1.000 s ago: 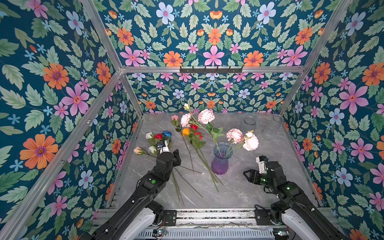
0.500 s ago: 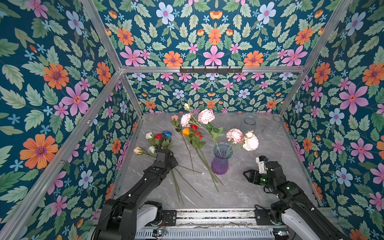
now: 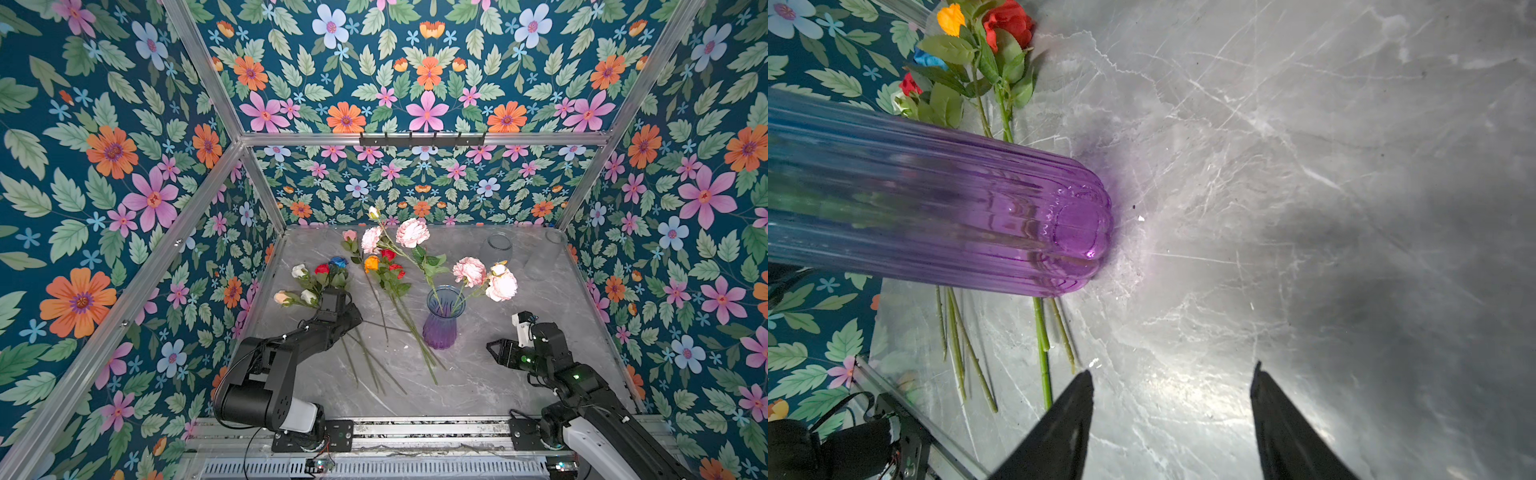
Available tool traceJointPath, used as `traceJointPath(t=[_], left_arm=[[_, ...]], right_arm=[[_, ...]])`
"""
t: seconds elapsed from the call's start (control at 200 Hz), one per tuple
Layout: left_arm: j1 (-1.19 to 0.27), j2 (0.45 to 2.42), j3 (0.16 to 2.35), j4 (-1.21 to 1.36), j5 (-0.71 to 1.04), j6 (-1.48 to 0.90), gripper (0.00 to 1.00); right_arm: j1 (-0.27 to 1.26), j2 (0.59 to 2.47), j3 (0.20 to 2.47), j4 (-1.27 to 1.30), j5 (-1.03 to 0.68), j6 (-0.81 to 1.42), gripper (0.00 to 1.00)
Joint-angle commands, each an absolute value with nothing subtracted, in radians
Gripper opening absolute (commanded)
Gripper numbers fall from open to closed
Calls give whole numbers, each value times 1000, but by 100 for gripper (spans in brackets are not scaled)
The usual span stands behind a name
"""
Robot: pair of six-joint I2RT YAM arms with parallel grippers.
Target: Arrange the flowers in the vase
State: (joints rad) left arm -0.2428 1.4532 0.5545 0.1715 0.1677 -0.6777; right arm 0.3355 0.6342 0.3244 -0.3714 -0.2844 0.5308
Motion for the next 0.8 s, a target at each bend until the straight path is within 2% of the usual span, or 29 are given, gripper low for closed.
traceJointPath(t=[0.0, 0.295, 0.725, 0.76, 0.79], left_arm=[[-251, 1430, 581, 218, 205, -644, 38], [-239, 1402, 592, 131, 80, -594, 39], [-232, 1581, 664, 253, 231, -672, 37], [-232, 1601, 672, 260, 242, -682, 36], [-232, 1615, 677, 266, 251, -689, 31]], right_arm=[[336, 643, 333, -352, -278, 530, 62], [336, 622, 328, -359, -271, 532, 62], [336, 611, 327, -362, -267, 534, 62], [336, 609, 326, -363, -267, 533, 62], [337, 606, 325, -364, -266, 534, 62]])
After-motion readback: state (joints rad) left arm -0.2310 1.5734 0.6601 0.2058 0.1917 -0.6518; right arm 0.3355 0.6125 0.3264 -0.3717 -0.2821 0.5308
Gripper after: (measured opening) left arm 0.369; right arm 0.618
